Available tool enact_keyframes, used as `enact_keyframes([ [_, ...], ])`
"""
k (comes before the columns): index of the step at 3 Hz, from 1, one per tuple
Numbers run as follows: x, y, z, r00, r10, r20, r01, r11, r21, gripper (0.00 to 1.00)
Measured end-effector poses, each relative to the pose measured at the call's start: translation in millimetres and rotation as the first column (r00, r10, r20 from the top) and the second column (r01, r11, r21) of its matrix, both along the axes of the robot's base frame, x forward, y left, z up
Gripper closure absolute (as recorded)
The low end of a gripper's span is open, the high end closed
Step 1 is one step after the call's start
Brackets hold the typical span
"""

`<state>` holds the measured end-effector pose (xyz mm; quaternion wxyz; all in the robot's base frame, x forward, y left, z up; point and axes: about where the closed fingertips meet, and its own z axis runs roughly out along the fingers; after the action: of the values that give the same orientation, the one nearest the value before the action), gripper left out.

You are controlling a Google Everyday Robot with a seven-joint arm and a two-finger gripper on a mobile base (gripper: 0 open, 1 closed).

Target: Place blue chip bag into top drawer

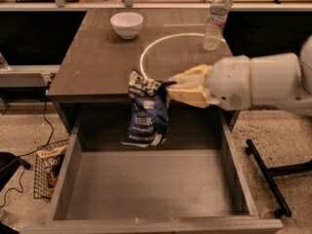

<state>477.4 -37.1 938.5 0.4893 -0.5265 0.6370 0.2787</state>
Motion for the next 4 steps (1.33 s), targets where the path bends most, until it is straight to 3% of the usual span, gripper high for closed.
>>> enact_keyframes([
  [1, -24.7, -39.4, -37.3, 0.9956, -0.074, -0.058, 0.079, 0.993, 0.088, 1.0],
  [2, -35.1, -53.8, -78.7, 0.9883, -0.094, -0.12, 0.106, 0.989, 0.099, 1.0],
  [3, -25.2, -42.6, -124.5, 0.9827, -0.057, -0.176, 0.075, 0.992, 0.099, 1.0],
  [4, -22.5, -32.7, -133.2, 0.981, -0.03, -0.192, 0.052, 0.993, 0.11, 0.82],
])
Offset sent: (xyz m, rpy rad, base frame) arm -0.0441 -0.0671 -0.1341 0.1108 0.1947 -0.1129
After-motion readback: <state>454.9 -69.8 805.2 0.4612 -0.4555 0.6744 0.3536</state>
